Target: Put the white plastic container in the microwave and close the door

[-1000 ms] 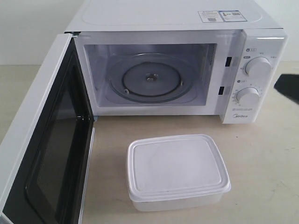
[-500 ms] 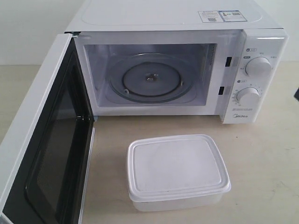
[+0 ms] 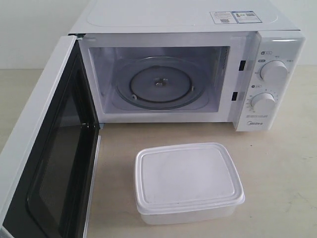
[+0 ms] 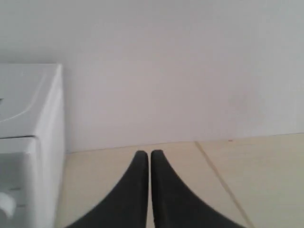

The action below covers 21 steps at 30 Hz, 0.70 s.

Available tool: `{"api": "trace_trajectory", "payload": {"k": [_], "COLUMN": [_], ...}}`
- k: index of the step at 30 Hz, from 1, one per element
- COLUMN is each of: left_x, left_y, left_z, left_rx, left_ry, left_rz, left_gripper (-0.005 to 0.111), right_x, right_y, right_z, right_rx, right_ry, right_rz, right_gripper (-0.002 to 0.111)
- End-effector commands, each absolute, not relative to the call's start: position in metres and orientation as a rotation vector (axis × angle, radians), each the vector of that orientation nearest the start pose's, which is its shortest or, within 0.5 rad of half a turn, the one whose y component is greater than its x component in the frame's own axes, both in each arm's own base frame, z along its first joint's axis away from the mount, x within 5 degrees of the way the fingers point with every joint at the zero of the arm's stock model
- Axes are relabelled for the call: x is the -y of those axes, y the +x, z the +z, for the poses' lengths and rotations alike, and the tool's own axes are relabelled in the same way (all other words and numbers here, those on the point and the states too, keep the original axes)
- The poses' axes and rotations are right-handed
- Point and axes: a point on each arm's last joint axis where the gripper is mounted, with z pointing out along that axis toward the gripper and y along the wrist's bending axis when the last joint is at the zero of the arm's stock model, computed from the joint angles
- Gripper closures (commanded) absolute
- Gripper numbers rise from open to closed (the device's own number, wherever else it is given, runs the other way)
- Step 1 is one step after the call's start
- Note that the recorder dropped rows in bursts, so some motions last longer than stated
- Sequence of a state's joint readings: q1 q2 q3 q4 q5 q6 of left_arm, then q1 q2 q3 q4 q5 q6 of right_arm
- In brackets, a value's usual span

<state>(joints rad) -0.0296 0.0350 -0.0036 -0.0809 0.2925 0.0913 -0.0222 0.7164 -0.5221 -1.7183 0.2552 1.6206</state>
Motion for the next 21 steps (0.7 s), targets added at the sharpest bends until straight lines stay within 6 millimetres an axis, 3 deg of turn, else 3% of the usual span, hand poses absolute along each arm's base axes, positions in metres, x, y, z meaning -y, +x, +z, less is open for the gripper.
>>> {"api": "trace_trajectory", "payload": {"k": [1, 4, 5, 8, 10, 12, 13, 16, 21], "left_x": [0.004, 0.004, 0.004, 0.004, 0.004, 0.004, 0.004, 0.004, 0.004], "left_y": [0.056, 0.056, 0.056, 0.056, 0.056, 0.056, 0.056, 0.056, 0.056], "left_z": [0.185, 0.185, 0.185, 0.185, 0.185, 0.185, 0.185, 0.185, 0.185], "left_rx": [-1.802, -1.802, -1.802, -1.802, -1.802, -1.802, -1.802, -1.802, -1.802], "left_ry": [0.042, 0.042, 0.042, 0.042, 0.042, 0.042, 0.042, 0.042, 0.042], "left_rz": [-0.041, -0.041, -0.041, -0.041, -0.041, -0.041, -0.041, -0.041, -0.041], "left_gripper": [0.102, 0.102, 0.102, 0.102, 0.102, 0.102, 0.102, 0.102, 0.102], "right_x": [0.051, 0.057, 0.05, 0.014, -0.02, -0.042, -0.044, -0.041, -0.055], "right_y": [0.137, 0.127, 0.124, 0.124, 0.126, 0.128, 0.127, 0.117, 0.095], "right_z": [0.341, 0.337, 0.33, 0.308, 0.294, 0.282, 0.275, 0.244, 0.2], "right_rx": [-1.718, -1.915, -2.074, -2.329, -2.342, -2.206, -2.148, -2.062, -2.151], "right_ry": [0.141, 0.206, 0.231, 0.22, 0.168, 0.182, 0.226, 0.271, 0.367], "right_rz": [-0.798, -0.863, -0.725, -0.151, 0.344, 0.719, 0.784, 0.739, 0.929], "right_gripper": [0.108, 0.108, 0.108, 0.108, 0.108, 0.108, 0.108, 0.108, 0.106]}}
